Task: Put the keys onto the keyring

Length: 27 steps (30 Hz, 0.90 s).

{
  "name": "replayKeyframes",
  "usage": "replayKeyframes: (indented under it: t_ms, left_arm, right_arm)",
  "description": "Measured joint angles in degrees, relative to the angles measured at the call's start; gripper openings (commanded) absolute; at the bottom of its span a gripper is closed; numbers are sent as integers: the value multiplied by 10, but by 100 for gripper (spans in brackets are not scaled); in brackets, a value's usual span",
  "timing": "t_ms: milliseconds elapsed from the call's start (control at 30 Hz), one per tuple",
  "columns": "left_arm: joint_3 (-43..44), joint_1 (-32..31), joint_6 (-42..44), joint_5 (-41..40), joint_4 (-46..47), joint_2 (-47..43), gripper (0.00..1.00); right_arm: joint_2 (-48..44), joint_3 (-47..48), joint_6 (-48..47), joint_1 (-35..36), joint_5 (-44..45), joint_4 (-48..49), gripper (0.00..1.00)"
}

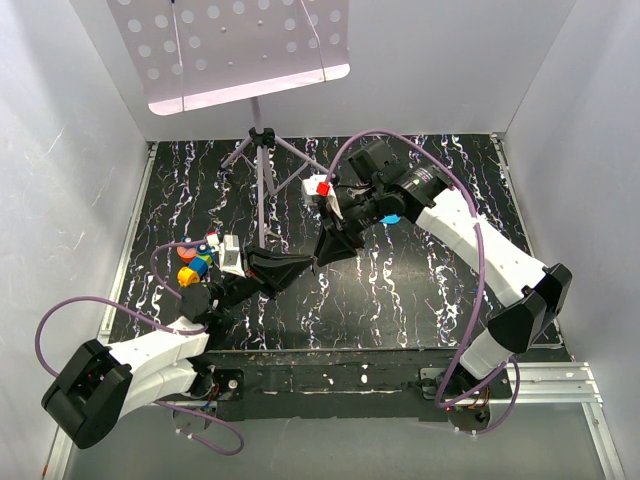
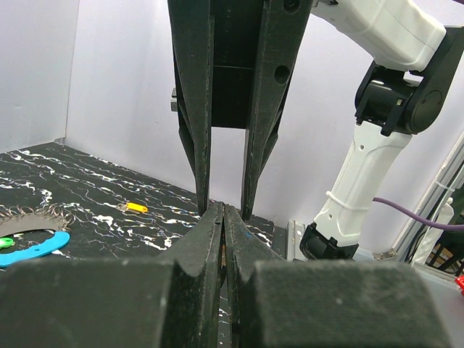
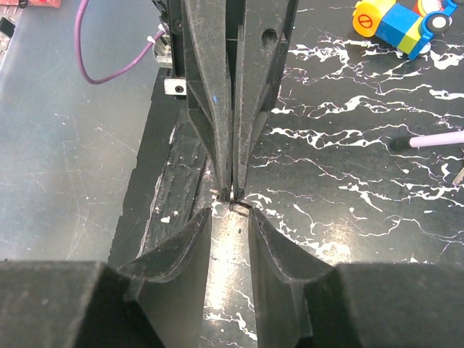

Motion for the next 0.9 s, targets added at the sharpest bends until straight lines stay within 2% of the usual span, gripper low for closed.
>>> replayKeyframes:
  t_ms: [167,500,600,800,900]
  left_arm:
    - [0,0,0,0,0,0,0]
    - [0,0,-1,0,0,0,0]
    - [0,0,-1,0,0,0,0]
    - [0,0,-2,1,1,0,0]
    - [0,0,-2,2,1,0,0]
  right_arm:
    - [2,0,6,6,0,7,32]
    - [2,0,7,10,4,11,19]
    - [2,-4,6,10,5,11,12]
    - [2,-11,6,11,4,11,11]
    - [2,-11,7,11,4,11,6]
